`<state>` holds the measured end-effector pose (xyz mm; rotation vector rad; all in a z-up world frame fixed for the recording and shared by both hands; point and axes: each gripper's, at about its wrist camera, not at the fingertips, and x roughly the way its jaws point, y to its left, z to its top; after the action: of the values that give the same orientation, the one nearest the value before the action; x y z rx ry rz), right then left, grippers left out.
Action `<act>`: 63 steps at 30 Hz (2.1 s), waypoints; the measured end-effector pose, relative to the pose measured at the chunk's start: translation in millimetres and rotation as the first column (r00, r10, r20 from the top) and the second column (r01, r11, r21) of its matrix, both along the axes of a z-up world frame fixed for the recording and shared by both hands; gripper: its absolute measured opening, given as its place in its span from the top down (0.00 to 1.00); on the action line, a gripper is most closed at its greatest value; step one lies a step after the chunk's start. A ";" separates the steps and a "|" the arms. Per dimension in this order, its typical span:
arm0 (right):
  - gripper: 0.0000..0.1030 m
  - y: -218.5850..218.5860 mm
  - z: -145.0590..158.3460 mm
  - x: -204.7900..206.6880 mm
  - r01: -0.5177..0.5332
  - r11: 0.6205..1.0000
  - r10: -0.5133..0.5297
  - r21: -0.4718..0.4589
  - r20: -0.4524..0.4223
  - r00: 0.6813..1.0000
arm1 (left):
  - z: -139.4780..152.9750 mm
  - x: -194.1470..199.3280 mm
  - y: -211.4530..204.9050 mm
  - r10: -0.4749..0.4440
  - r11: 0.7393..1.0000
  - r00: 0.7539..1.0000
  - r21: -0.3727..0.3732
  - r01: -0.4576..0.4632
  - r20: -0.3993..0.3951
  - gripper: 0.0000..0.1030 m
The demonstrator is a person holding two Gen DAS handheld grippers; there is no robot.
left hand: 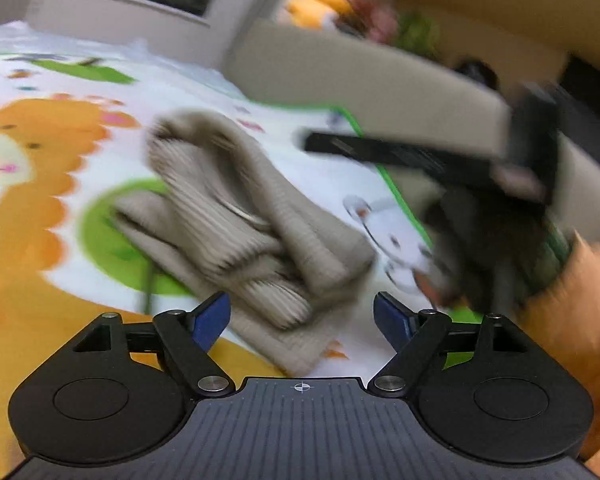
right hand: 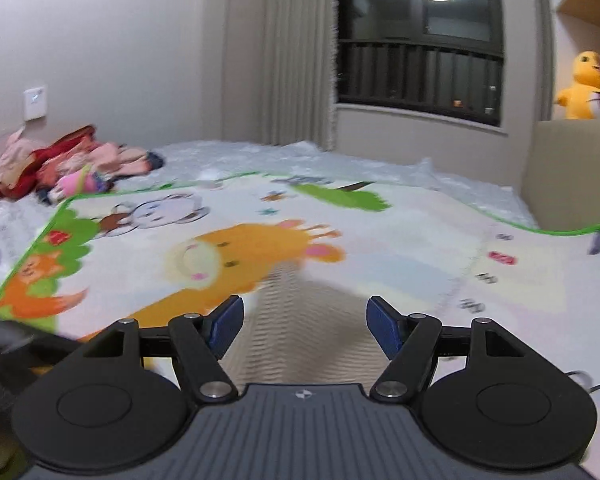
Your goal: Fold clothes
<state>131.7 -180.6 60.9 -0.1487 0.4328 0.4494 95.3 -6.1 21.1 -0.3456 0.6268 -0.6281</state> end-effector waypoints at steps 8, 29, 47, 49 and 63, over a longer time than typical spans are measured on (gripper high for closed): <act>0.39 12.8 -42.2 22.1 0.045 0.998 -0.047 -0.040 -0.061 0.997 | -44.9 12.1 64.2 0.210 0.964 0.967 -0.131 -0.229 -0.145 0.44; 0.88 13.4 0.8 12.5 0.114 0.993 -0.114 -0.015 0.016 0.993 | -46.8 3.8 57.1 0.153 0.971 0.986 -0.173 -0.162 -0.061 0.17; 0.35 106.6 -95.4 -60.3 -0.111 0.811 0.260 -0.574 0.184 0.948 | -59.2 4.7 97.3 0.187 0.855 0.972 -0.463 -0.234 -0.144 0.16; 0.59 98.4 -86.6 -51.0 -0.091 0.851 0.217 -0.518 0.187 0.958 | -58.2 5.5 96.1 0.189 0.859 0.972 -0.456 -0.233 -0.140 0.16; 0.71 55.8 -93.5 -92.9 -0.186 0.690 0.407 -0.699 0.163 0.899 | -57.5 8.2 91.1 0.198 0.869 0.972 -0.435 -0.235 -0.128 0.15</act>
<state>38.8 -124.9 -32.5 -1.0074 0.2404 0.5687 103.5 84.9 -36.4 -0.8676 0.5037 -0.5391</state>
